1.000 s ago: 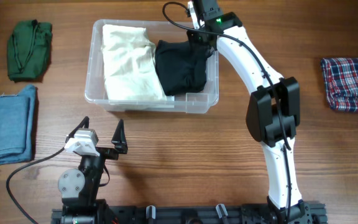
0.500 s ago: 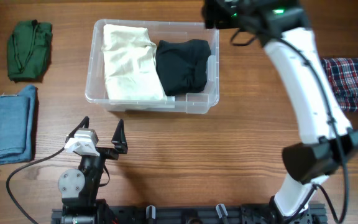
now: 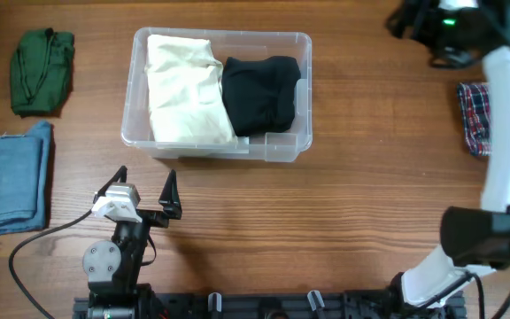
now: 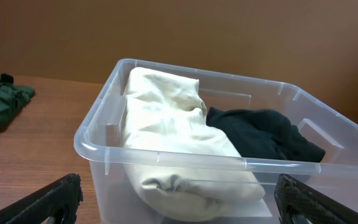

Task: Pack container
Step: 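Raise the right gripper and move it right toward the plaid cloth, then grasp the edge of the red-blue plaid cloth with the right gripper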

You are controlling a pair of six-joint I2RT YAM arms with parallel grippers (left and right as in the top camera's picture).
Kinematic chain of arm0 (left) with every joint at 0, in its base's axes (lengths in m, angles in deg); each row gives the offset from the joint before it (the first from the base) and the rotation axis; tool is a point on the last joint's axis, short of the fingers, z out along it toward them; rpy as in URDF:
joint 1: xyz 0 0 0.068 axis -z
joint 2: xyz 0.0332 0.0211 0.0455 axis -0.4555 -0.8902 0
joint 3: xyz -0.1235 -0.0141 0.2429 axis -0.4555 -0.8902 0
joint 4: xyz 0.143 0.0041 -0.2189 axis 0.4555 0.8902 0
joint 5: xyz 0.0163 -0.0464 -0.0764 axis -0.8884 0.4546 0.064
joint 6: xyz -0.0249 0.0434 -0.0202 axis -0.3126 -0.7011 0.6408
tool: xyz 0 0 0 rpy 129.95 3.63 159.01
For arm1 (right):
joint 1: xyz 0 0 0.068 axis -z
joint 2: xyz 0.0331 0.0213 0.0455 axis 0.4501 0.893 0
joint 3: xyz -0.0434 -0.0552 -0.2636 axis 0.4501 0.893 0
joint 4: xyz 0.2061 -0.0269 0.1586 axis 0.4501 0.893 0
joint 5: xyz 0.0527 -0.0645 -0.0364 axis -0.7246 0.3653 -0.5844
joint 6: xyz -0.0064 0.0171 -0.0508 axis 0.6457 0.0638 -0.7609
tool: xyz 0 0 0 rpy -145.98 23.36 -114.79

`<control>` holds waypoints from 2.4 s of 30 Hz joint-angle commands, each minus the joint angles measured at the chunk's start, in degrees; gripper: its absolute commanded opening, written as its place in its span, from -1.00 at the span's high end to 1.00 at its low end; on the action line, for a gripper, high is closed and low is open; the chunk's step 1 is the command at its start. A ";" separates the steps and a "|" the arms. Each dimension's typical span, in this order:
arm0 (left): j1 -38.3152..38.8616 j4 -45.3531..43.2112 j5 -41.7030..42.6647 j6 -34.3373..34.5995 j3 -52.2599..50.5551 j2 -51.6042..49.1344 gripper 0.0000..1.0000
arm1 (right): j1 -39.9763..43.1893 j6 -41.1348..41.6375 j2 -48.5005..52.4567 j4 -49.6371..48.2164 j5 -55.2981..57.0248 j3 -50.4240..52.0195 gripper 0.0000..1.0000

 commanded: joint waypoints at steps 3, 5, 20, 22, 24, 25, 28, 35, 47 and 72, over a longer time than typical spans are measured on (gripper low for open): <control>-0.33 0.50 -0.13 0.46 -0.04 0.42 -1.00 | 12.35 1.33 -3.41 4.26 -8.90 -0.39 -0.93; -0.33 0.50 -0.13 0.46 -0.04 0.42 -0.99 | 16.20 1.20 -3.41 5.73 -10.97 -0.39 -0.93; -0.33 0.52 -0.13 0.46 -0.04 0.42 -1.00 | 42.97 0.20 -3.43 6.25 -15.93 3.63 -0.93; -0.33 0.52 -0.13 0.46 -0.04 0.42 -0.99 | 45.16 1.03 -3.43 4.85 -15.58 6.62 -0.92; -0.33 0.50 -0.11 0.46 -0.04 0.42 -0.99 | 46.47 1.36 -3.43 3.23 -15.61 9.77 -0.92; -0.33 0.50 -0.13 0.46 -0.04 0.42 -1.00 | 47.10 1.42 -3.48 1.70 -15.61 12.63 -0.92; -0.33 0.52 -0.11 0.46 -0.04 0.42 -0.99 | 47.67 2.75 -4.04 -2.86 -15.61 19.06 -0.92; -0.33 0.50 -0.11 0.46 -0.04 0.42 -0.99 | 49.20 6.69 -10.10 -21.18 -17.59 39.78 -0.96; -0.33 0.52 -0.11 0.46 -0.04 0.42 -0.99 | 51.91 7.21 -15.04 -38.64 -19.26 62.77 -1.00; -0.33 0.52 -0.13 0.46 -0.04 0.42 -0.99 | 51.91 14.34 -14.99 -80.81 -20.20 86.38 -1.00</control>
